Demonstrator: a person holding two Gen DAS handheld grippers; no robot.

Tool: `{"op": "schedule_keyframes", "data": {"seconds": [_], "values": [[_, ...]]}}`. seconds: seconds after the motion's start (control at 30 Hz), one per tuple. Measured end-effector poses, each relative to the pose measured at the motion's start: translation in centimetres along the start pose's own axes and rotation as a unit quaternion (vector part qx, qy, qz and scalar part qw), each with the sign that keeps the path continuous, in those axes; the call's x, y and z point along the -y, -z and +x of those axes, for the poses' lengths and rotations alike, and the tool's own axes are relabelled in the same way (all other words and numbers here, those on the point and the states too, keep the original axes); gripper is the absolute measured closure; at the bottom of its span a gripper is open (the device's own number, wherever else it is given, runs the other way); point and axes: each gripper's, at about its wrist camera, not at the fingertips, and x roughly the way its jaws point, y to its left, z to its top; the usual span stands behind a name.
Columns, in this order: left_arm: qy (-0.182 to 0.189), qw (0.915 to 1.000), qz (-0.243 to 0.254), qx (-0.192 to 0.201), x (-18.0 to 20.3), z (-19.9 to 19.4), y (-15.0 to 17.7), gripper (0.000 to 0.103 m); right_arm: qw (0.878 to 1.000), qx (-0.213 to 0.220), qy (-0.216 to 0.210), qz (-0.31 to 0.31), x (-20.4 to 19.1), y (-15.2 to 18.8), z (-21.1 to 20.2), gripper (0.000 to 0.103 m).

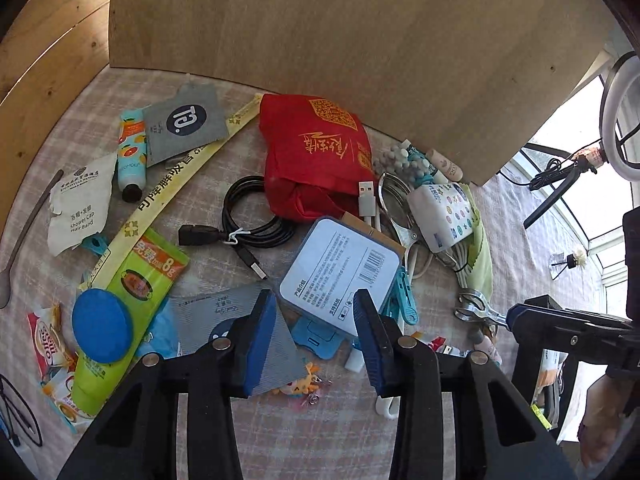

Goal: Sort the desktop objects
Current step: 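Move both open grippers back over the cluttered table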

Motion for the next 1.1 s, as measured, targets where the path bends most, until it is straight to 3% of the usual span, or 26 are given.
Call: {"op": "schedule_keyframes", "data": {"seconds": [0.3,0.53,0.67,1.1], "values": [[0.026,0.9996,0.001,-0.013,-1.3,2.5,-1.8,0.066,0.999,-0.023,0.018,0.026,-0.1,-2.9,5.1,0.084],[0.039,0.9990,-0.001,-0.022,-1.3,4.0,-2.3,0.066,0.998,-0.042,0.005,0.047,0.9,-3.4,7.2,0.084],[0.068,0.9973,-0.009,-0.027,-1.1,4.4,-2.3,0.065,0.997,-0.054,0.013,0.045,1.1,-3.1,8.1,0.082],[0.074,0.9969,-0.011,-0.025,0.9,3.5,0.6,0.065,0.998,-0.046,0.018,0.027,1.4,-1.3,7.4,0.081]]}}
